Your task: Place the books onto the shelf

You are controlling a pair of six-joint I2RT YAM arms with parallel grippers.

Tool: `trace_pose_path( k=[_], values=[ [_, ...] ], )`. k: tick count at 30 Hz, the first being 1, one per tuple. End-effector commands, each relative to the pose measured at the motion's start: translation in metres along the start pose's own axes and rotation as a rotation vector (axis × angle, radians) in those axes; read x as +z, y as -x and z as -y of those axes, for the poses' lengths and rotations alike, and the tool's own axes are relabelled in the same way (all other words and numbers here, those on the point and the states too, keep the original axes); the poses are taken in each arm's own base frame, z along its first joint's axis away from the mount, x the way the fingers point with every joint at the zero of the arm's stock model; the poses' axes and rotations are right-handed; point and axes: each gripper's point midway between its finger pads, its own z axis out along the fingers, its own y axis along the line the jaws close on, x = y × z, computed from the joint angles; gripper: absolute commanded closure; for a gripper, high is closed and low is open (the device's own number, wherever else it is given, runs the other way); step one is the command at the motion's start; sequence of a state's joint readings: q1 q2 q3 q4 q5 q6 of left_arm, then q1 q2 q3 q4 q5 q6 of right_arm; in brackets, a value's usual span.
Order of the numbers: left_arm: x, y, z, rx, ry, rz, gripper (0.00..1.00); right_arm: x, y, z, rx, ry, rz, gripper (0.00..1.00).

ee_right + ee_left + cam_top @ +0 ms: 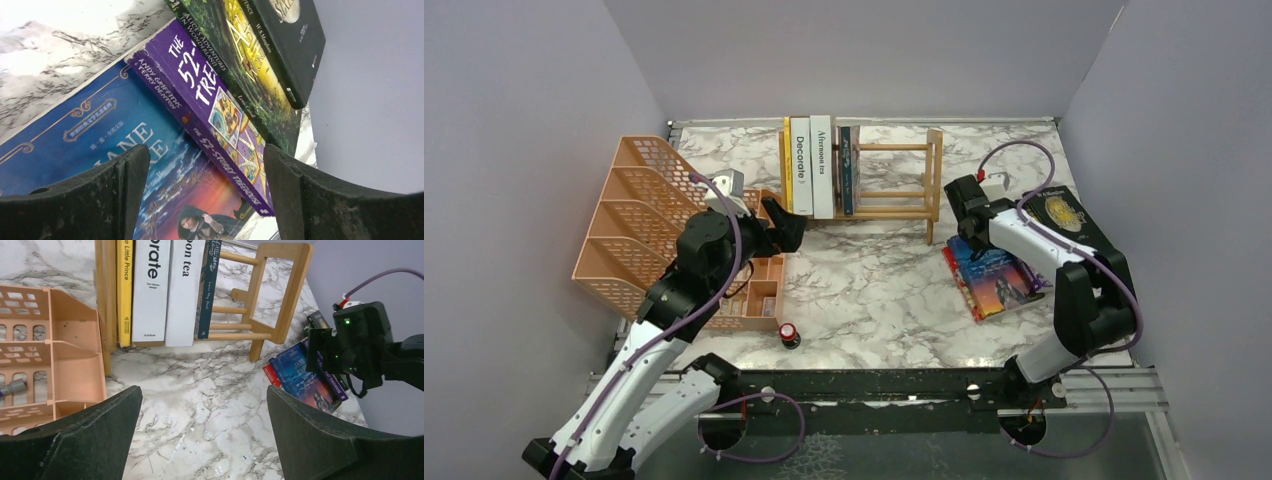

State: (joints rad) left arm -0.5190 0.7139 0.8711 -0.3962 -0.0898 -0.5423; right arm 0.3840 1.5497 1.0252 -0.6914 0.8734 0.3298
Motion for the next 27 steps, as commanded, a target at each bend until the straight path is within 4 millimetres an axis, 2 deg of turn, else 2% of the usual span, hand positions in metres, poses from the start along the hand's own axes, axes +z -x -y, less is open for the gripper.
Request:
trace_pose_path(
  k=[1,7,11,15,20,25,27],
  values=[
    [-0.001,0.014,0.017,-0.027,-0.046,0.001,0.05,0.019,-0.005,-0.013,-0.028,0.029,-0.046,0.12],
    [0.008,0.016,0.012,-0.013,-0.007,-0.003,0.05,0.038,-0.020,-0.028,-0.041,0.050,-0.095,0.12],
    [0.018,0.014,0.006,0.002,0.018,-0.002,0.05,0.049,-0.037,-0.032,-0.068,-0.009,-0.182,0.20],
    [0.032,0.015,0.002,0.027,0.038,0.012,0.05,0.061,-0.047,-0.042,-0.069,0.011,-0.209,0.21],
    [0.047,0.009,-0.002,0.047,0.052,0.001,0.05,0.072,-0.054,-0.038,-0.093,-0.029,-0.220,0.25],
    [0.050,0.006,-0.012,0.085,0.088,0.000,0.05,0.072,-0.051,-0.046,-0.110,0.027,-0.214,0.44],
    [0.049,0.005,-0.015,0.090,0.102,0.004,0.05,0.070,-0.049,-0.048,-0.116,0.053,-0.221,0.59]
  ],
)
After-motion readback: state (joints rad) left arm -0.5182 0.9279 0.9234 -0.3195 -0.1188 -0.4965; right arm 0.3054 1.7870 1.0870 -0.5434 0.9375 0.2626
